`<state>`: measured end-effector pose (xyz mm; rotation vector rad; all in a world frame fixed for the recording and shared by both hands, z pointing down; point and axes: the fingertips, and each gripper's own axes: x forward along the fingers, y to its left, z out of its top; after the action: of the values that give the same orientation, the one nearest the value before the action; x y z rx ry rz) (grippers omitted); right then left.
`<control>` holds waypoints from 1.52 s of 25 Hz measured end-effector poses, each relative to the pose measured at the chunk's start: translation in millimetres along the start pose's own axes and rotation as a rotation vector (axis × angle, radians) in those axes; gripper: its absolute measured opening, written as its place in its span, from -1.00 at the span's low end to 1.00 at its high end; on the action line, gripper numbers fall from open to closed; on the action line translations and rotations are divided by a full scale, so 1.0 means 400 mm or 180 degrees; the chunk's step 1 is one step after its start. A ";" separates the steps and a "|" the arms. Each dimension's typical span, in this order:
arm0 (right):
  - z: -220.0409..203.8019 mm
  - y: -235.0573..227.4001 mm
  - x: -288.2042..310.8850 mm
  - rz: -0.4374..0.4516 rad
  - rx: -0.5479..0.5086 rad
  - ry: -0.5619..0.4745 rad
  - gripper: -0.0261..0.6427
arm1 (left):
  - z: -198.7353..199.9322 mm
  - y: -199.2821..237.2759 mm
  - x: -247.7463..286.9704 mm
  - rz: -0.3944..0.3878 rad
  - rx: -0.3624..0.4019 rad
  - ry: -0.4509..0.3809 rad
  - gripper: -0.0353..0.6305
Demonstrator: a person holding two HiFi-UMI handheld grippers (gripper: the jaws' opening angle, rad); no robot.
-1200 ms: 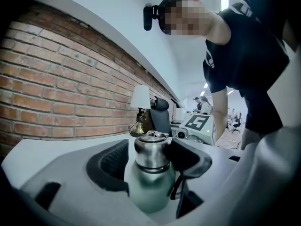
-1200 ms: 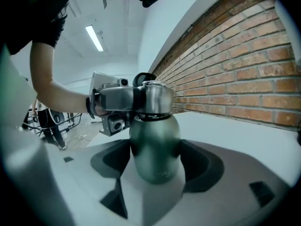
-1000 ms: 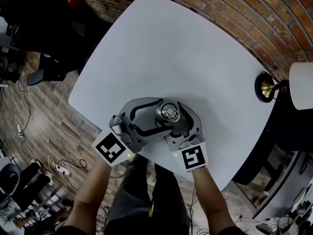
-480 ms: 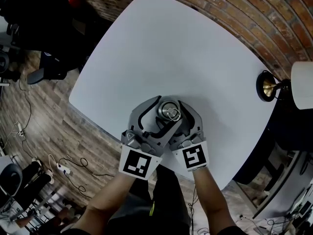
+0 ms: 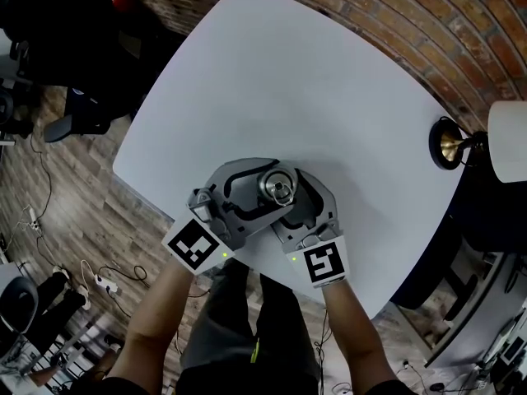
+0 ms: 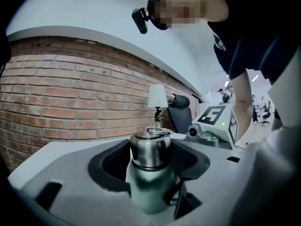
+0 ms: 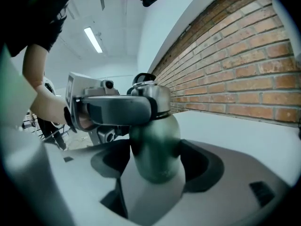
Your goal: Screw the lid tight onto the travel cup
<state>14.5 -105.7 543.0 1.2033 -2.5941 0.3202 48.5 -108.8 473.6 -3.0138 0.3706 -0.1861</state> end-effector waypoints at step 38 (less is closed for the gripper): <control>0.004 -0.006 -0.033 0.0008 -0.0042 0.0040 0.06 | -0.013 -0.001 0.001 -0.1151 -0.0136 -0.0036 0.04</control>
<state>24.3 -98.4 537.4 1.1900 -2.5832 0.3098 48.2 -108.8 478.7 -3.0956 -0.1777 -0.1890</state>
